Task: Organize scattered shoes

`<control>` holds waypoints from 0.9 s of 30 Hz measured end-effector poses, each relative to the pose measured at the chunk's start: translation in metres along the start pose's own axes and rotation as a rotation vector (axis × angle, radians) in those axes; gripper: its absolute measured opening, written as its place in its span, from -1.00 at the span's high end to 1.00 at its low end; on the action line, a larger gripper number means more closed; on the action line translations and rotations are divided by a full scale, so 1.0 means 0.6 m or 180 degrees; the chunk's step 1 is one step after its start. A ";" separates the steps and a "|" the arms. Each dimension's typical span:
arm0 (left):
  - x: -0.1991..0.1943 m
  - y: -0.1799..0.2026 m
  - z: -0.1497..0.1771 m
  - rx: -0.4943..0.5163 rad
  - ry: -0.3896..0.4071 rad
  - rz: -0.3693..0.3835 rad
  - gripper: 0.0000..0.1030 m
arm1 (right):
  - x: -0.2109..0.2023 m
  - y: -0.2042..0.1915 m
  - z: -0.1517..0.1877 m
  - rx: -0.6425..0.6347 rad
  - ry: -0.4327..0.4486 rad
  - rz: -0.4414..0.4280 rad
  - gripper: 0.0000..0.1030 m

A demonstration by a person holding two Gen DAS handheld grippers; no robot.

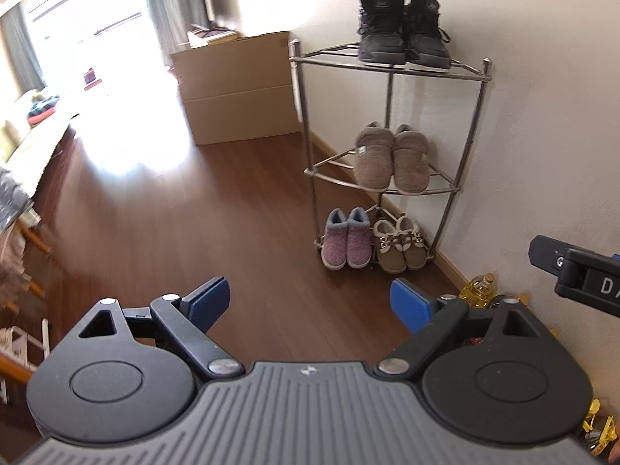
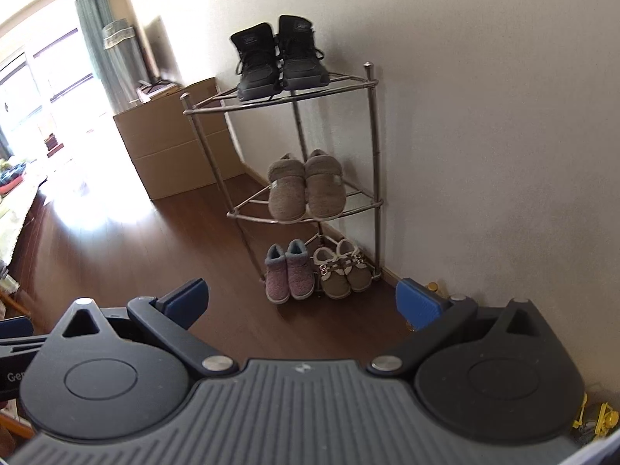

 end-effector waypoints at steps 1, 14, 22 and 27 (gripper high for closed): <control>0.006 0.001 -0.008 0.0025 0.0007 0.0016 -0.79 | 0.005 -0.002 -0.006 0.0034 0.0017 0.0038 -0.98; 0.108 0.029 -0.117 0.0488 0.0077 0.0394 -0.79 | 0.074 -0.026 -0.054 0.0325 0.0134 0.0471 -0.98; 0.148 0.026 -0.159 0.0557 0.0105 0.0498 -0.79 | 0.110 -0.046 -0.082 0.0395 0.0178 0.0596 -0.98; 0.168 0.021 -0.178 0.0537 0.0094 0.0496 -0.79 | 0.127 -0.062 -0.091 0.0362 0.0173 0.0619 -0.98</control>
Point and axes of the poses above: each gripper's, at about its wrist camera, not at the fingertips, and x roughly the way its jaws point, y to its right, z to its underside, the point moved 1 cm from there along x, roughly the way its jaws point, and after that the axes turned 9 degrees about -z, right-handed, at the moved point
